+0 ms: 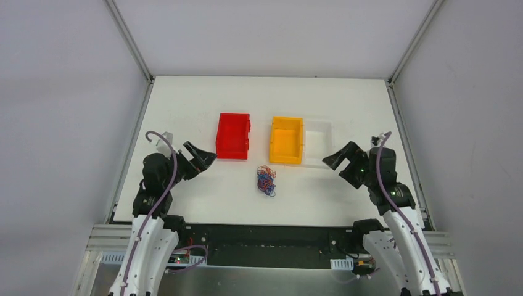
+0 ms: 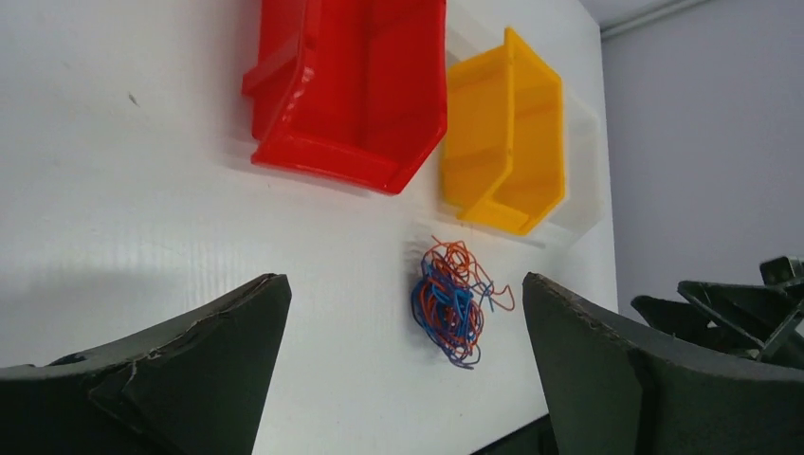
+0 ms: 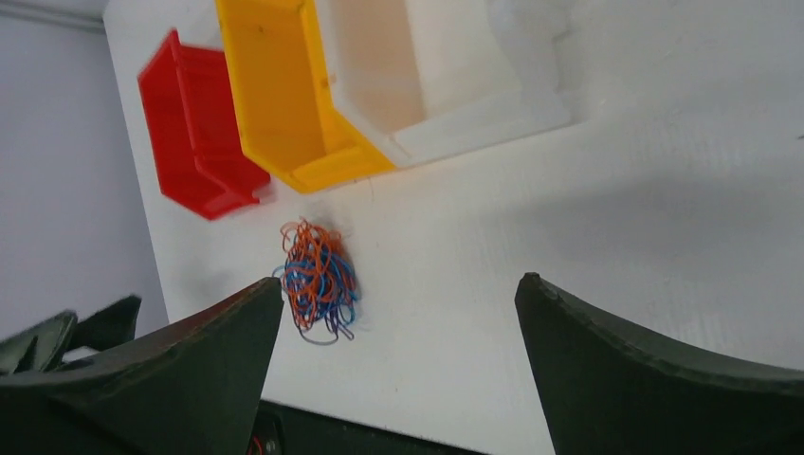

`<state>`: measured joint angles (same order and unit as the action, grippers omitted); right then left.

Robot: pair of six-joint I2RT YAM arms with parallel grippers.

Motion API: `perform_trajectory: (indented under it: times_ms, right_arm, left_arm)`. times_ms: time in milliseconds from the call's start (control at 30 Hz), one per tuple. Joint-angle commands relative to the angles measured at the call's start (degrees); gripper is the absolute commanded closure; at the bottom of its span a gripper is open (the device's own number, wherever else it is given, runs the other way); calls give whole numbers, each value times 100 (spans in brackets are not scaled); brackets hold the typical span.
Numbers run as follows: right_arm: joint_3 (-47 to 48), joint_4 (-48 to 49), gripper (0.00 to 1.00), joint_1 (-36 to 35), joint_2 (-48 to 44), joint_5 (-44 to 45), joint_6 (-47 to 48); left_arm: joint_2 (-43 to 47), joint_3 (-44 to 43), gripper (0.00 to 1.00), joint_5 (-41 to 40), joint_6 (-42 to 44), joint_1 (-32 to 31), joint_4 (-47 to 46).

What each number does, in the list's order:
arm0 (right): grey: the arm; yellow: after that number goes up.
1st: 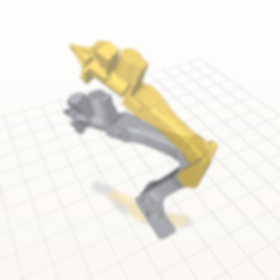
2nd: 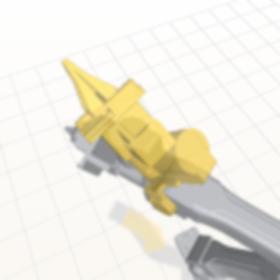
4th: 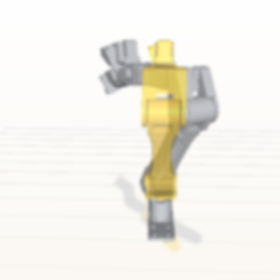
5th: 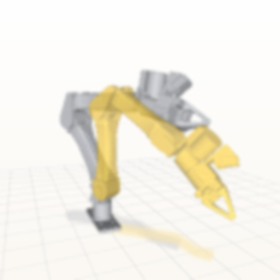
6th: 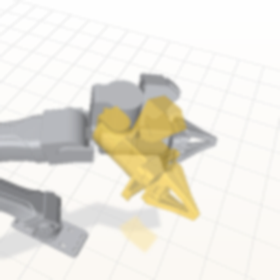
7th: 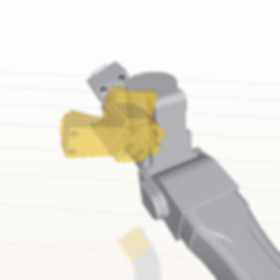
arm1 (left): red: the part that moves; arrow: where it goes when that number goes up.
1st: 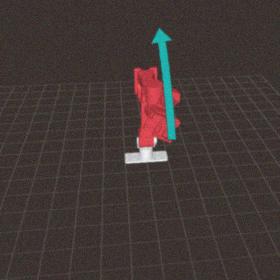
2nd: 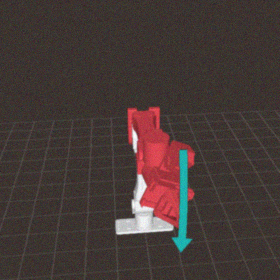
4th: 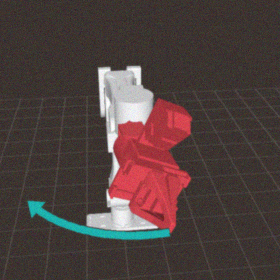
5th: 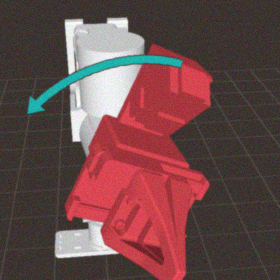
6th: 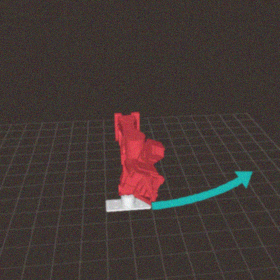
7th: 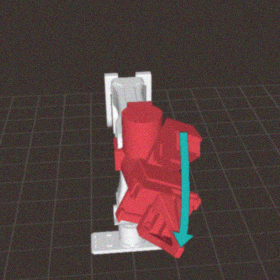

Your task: Untangle the cables

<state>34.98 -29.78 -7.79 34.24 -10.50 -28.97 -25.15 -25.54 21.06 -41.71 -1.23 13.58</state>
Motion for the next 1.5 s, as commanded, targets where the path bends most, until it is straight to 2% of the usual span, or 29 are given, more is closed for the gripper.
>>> perform_trajectory:
  times_ms: [0, 133, 200, 300, 367, 567, 633, 767, 867, 933, 967, 1000, 1033, 1100, 1267, 1467]
  right_arm:
    - [-212, 603, 4, -946, 598, -476, -170]
    - [-159, 1056, 8, -2358, 1138, 266, -245]
    - [-232, 1567, 13, -2770, 1411, 376, -383]
    - [-280, 2186, 24, -3292, 1929, 501, -556]
    - [-201, 2416, 31, -3572, 2284, 653, -556]
    - [100, 2884, 39, -4121, 3255, 1013, -454]
    - [162, 3140, 43, -4184, 3539, 1015, -452]
    - [222, 3655, 44, -4247, 3885, 1015, -426]
    - [316, 3808, 45, -4272, 4109, 1270, -324]
    - [424, 3834, 49, -4275, 4305, 1334, -246]
    - [474, 3849, 53, -4277, 4445, 1367, -208]
    - [525, 3853, 63, -4275, 4540, 1412, -185]
    - [581, 3842, 81, -4276, 4614, 1445, -164]
    - [653, 3759, 100, -4284, 4640, 1456, -153]
    - [658, 3621, 100, -4384, 4181, 1375, -60]
    - [1301, 2795, 100, -4568, 3615, 1107, 397]
  left_arm:
    - [-820, 502, 4, 899, -255, -488, -1193]
    - [-1404, 317, 5, -222, 15, -2103, -1285]
    - [-1760, 140, 7, -757, 162, -2824, -1330]
    - [-2520, -86, 10, -941, 239, -3464, -1442]
    - [-2989, -134, 11, -952, 243, -3671, -1641]
    - [-3748, -213, 11, -1097, 289, -3893, -2071]
    - [-3975, -305, 12, -1100, 301, -3893, -2142]
    - [-4242, -373, 14, -1071, 224, -3895, -2337]
    - [-4301, -360, 14, -1050, 210, -3897, -2405]
    - [-4325, -355, 14, -1008, 200, -3902, -2439]
    - [-4340, -362, 14, -979, 200, -3902, -2449]
    - [-4353, -368, 14, -956, 195, -3902, -2464]
    - [-4373, -379, 14, -935, 195, -3901, -2464]
    - [-4399, -405, 16, -891, 182, -3902, -2465]
    - [-4234, -380, 17, -921, 232, -3895, -2435]
    - [-3455, -826, 16, -959, 681, -3893, -1547]
